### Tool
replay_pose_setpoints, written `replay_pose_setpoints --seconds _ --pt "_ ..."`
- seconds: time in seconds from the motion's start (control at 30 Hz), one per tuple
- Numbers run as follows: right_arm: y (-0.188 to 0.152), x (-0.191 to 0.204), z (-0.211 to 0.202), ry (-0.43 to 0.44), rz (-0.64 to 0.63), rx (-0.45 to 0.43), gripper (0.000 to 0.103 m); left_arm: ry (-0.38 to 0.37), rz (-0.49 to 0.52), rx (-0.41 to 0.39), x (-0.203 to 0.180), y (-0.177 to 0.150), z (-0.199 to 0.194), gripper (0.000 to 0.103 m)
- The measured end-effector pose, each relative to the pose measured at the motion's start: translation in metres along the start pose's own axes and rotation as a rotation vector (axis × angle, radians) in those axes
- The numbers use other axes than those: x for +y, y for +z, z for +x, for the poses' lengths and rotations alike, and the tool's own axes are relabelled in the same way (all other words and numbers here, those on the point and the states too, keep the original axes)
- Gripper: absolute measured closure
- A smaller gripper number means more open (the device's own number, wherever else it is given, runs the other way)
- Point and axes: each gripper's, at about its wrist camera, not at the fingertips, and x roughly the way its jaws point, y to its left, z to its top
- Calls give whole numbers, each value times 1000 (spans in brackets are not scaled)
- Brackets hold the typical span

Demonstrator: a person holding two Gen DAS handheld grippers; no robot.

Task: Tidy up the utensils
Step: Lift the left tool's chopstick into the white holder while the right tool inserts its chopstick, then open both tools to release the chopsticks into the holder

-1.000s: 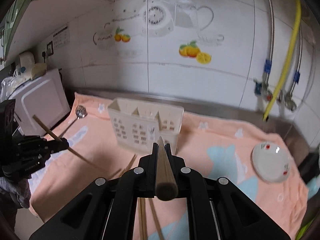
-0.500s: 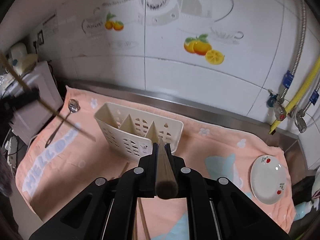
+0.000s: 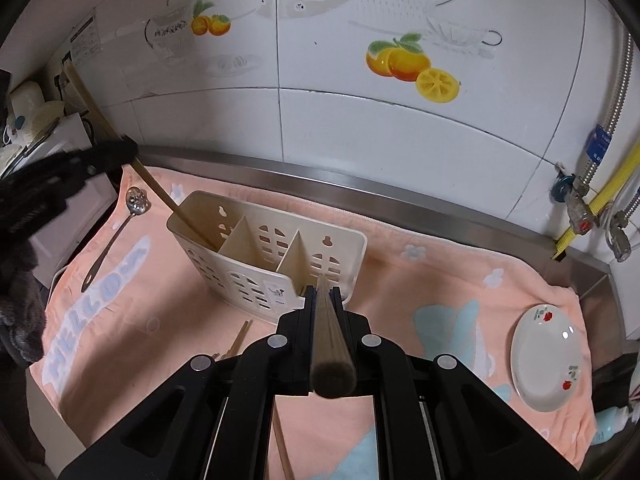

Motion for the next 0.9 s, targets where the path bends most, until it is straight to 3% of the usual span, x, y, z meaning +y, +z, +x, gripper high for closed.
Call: replay_pose_setpoints --seconds 0.23,0.3,0.37,0.63,0.9 --pt "3 -2 1 12 16 -19 94 -7 -13 28 8 -10 12 94" --pt "4 -3 -4 12 25 -38 89 -3 -14 26 9 -11 8 88" --pt "4 -4 -13 5 27 -62 86 5 -13 11 9 -11 2 68" --pt "-18 7 -64 -50 -5 -187 76 23 -1 -41 9 -24 -41 66" --pt "-74 26 -83 -21 -12 -212 71 21 -8 0 1 -82 -67 65"
